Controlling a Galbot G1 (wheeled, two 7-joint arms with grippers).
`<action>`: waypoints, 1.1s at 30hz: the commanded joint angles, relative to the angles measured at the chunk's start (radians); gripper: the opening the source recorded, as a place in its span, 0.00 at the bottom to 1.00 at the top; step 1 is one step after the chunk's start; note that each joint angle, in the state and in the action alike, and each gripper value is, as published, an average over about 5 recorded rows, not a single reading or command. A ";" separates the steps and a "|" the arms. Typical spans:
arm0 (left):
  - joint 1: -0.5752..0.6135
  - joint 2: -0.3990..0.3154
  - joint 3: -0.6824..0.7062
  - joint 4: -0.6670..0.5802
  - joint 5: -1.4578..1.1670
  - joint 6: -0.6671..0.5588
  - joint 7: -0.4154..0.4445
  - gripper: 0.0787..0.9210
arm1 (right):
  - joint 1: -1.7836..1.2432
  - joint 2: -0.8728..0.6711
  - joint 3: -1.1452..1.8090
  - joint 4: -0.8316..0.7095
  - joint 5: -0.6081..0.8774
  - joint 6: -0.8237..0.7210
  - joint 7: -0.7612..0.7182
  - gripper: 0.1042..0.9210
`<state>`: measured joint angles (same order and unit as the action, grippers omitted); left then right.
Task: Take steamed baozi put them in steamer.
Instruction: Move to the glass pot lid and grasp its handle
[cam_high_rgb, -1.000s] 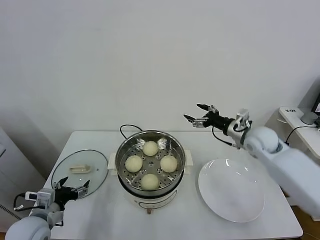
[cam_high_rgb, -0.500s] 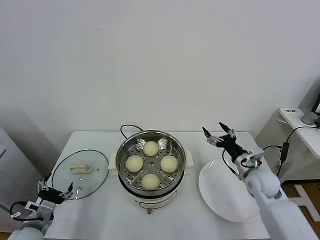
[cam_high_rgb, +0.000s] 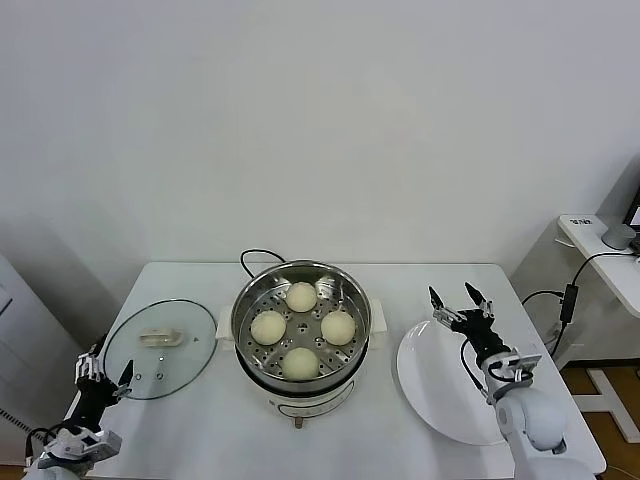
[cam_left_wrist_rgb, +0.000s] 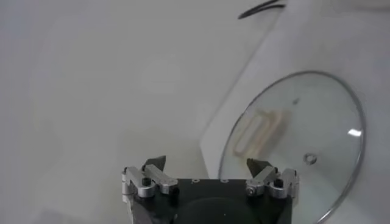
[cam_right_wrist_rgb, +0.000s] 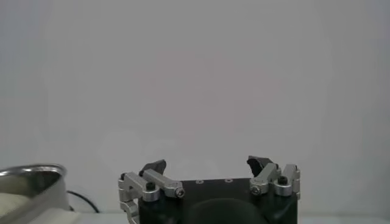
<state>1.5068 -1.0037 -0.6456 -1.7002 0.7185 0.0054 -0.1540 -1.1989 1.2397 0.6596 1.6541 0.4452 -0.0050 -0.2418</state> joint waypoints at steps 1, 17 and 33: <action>-0.136 -0.058 0.006 0.217 0.499 -0.201 -0.115 0.88 | -0.061 0.084 0.074 -0.005 -0.073 0.015 -0.016 0.88; -0.314 -0.123 0.038 0.370 0.594 -0.191 -0.158 0.88 | -0.088 0.106 0.091 -0.014 -0.083 0.028 -0.059 0.88; -0.408 -0.127 0.053 0.456 0.611 -0.189 -0.156 0.88 | -0.099 0.114 0.103 -0.020 -0.094 0.037 -0.074 0.88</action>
<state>1.1587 -1.1262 -0.5950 -1.2980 1.2945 -0.1788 -0.3091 -1.2940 1.3490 0.7574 1.6346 0.3563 0.0295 -0.3123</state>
